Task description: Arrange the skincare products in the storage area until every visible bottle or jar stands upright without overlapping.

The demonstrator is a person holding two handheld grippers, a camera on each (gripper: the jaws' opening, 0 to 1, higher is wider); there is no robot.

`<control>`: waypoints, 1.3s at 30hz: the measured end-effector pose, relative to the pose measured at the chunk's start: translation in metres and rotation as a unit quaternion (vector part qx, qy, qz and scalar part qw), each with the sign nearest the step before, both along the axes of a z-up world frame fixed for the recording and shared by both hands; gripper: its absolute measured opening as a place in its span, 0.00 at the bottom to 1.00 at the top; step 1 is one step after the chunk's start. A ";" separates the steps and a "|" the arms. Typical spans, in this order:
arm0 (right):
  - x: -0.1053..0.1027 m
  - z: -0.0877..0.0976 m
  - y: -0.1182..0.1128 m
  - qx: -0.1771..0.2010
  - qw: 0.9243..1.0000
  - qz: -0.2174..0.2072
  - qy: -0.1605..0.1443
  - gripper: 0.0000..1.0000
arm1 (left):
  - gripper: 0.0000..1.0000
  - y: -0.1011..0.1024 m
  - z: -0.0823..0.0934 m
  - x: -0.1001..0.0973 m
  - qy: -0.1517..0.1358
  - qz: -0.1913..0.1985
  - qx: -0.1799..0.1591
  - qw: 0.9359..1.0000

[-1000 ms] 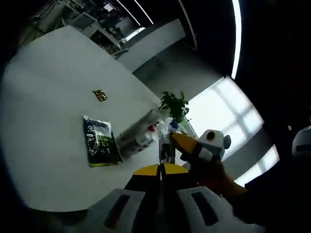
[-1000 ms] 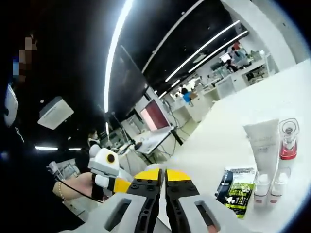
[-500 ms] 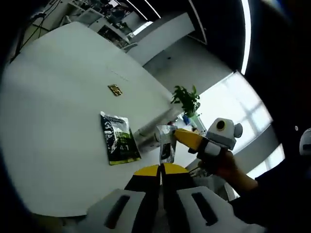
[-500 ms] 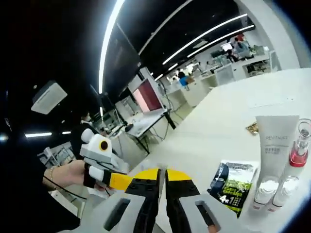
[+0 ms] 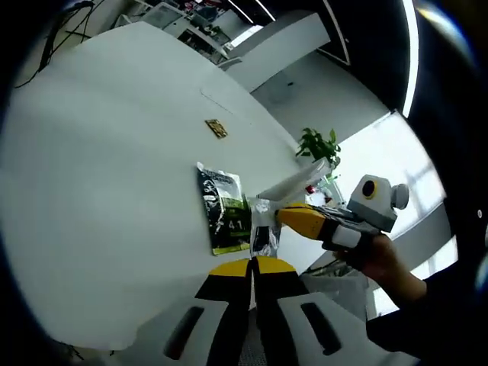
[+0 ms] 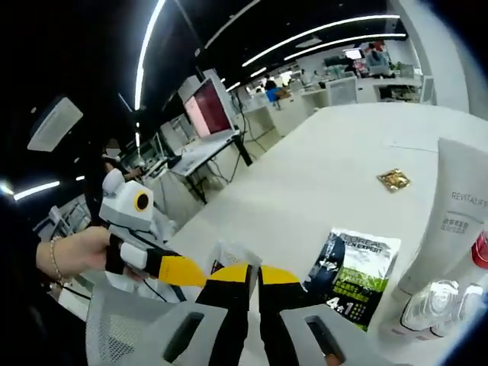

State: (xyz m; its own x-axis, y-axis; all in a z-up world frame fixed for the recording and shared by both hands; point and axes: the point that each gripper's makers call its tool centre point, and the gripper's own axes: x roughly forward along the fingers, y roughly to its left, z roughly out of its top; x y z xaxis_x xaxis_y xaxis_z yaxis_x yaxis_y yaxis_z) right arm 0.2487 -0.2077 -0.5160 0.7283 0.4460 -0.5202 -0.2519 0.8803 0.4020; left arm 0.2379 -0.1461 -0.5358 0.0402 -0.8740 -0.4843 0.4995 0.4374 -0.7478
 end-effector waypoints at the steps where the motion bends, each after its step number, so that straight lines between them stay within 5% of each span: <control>1: 0.001 -0.002 0.000 -0.004 1.000 0.001 0.001 0.00 | 0.01 0.000 -0.002 0.001 0.000 0.001 0.003 1.000; 22: 0.028 -0.067 0.001 -0.122 0.990 0.043 0.059 0.00 | 0.01 0.000 -0.063 0.029 0.016 0.009 0.073 0.997; 39: 0.036 -0.095 -0.009 -0.201 0.973 0.079 0.076 0.00 | 0.01 -0.003 -0.080 0.028 0.023 0.003 0.107 0.994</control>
